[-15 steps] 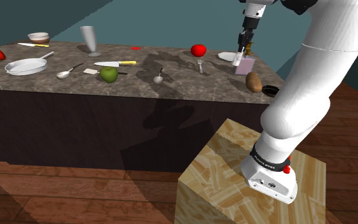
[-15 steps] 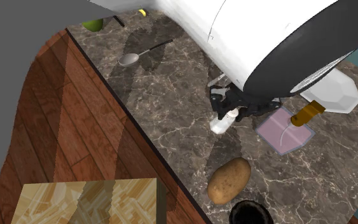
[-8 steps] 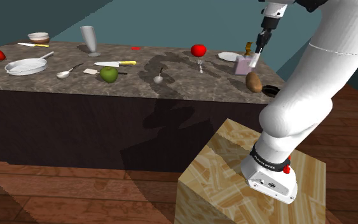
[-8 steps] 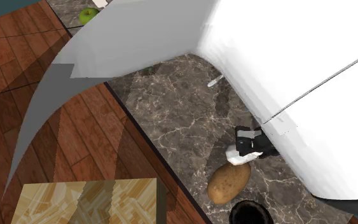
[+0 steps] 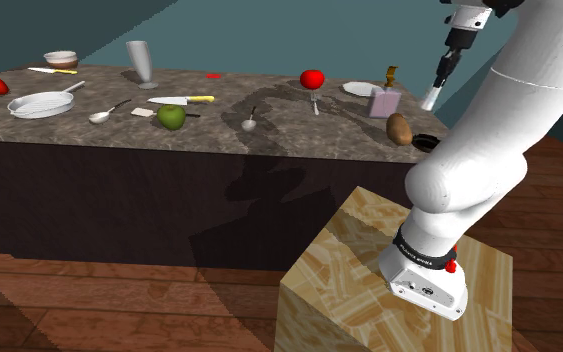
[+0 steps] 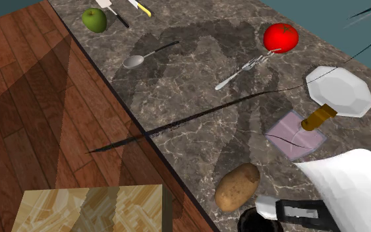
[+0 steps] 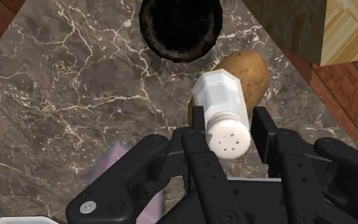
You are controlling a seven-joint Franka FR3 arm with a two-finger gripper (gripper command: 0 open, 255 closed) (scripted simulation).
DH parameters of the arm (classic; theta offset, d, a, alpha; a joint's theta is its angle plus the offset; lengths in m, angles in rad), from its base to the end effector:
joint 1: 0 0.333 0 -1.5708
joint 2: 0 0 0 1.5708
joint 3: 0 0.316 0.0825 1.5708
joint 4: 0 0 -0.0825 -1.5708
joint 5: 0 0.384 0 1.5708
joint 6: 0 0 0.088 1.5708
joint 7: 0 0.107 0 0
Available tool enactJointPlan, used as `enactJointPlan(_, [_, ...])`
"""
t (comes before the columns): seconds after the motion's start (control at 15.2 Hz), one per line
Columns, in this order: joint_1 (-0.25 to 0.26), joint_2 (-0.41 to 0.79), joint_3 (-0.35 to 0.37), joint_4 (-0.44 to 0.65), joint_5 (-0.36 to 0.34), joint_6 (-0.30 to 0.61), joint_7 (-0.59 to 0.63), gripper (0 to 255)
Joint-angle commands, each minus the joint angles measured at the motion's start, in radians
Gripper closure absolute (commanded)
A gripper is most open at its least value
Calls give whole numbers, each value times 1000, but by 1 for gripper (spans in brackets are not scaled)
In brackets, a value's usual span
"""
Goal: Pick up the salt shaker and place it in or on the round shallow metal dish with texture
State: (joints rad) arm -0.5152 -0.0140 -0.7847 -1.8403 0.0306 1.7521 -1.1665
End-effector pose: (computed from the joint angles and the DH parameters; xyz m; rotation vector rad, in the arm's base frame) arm 0.1484 -0.5307 0.5175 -3.0470 0.2131 -0.0177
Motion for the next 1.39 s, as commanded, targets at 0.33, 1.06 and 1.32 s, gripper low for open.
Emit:
enactJointPlan(0.33, [-51, 18, -53, -4, 4, 13, -108, 255])
enactJointPlan(1.06, [-56, 54, -56, -123, 34, 155, -133, 255])
enactJointPlan(1.32, [-60, 77, -57, -160, 53, 206, -148, 255])
